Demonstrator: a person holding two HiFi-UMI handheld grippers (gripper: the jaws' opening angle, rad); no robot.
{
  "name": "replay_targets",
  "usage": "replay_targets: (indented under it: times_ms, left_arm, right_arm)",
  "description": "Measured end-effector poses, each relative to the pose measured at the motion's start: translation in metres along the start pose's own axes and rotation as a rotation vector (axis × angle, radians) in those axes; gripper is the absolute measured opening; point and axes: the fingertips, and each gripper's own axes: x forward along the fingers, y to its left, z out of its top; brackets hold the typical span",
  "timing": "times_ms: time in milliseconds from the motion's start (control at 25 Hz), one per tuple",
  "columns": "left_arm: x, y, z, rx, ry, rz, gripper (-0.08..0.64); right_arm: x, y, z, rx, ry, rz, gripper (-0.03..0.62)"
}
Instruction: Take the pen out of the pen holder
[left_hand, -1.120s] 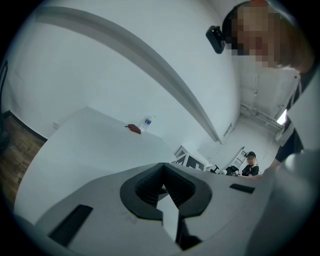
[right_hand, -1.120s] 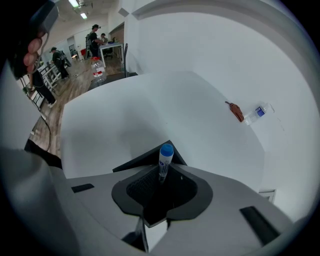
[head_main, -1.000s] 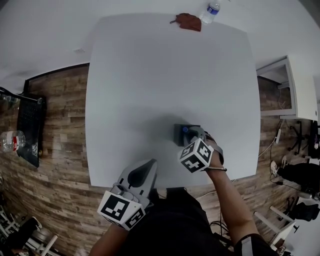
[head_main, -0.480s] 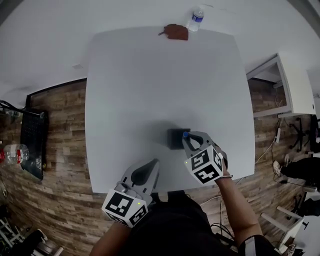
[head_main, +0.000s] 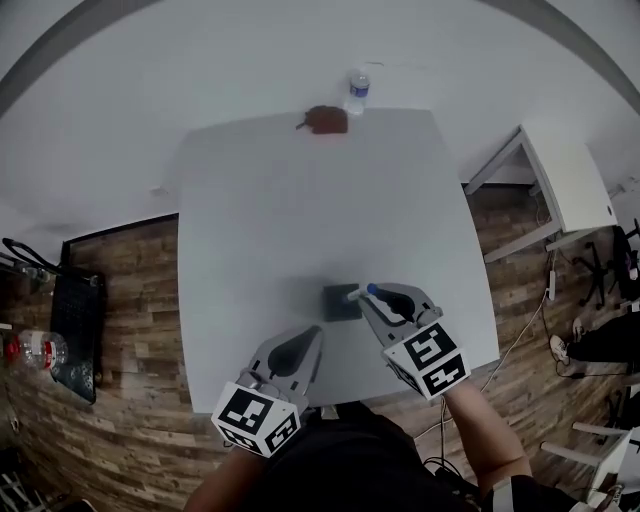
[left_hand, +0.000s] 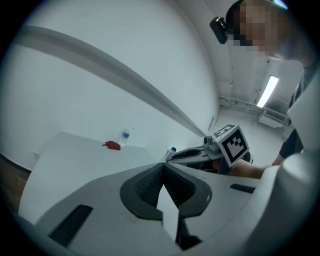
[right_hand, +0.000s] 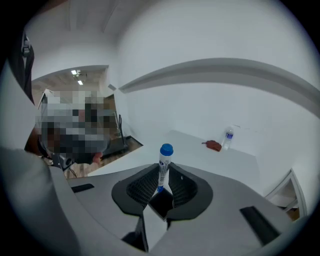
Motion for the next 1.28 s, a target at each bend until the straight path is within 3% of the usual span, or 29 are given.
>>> replay_targets:
  times_ms: [360, 640, 1280]
  left_arm:
    - [-0.018, -0.035, 0.040, 0.118, -0.063, -0.050, 0.005]
    - [-0.038, -0.054, 0.070, 0.179, -0.135, -0.064, 0.005]
    - [-0.046, -0.063, 0.069, 0.193, -0.144, -0.071, 0.005]
  right_arm:
    - [-0.065, 0.021, 0.058, -0.053, -0.160, -0.002, 0.067]
    - [-0.100, 0.036, 0.081, -0.032, -0.254, -0.010, 0.067]
    - [-0.105, 0.045, 0.080, 0.008, -0.296, -0.008, 0.066]
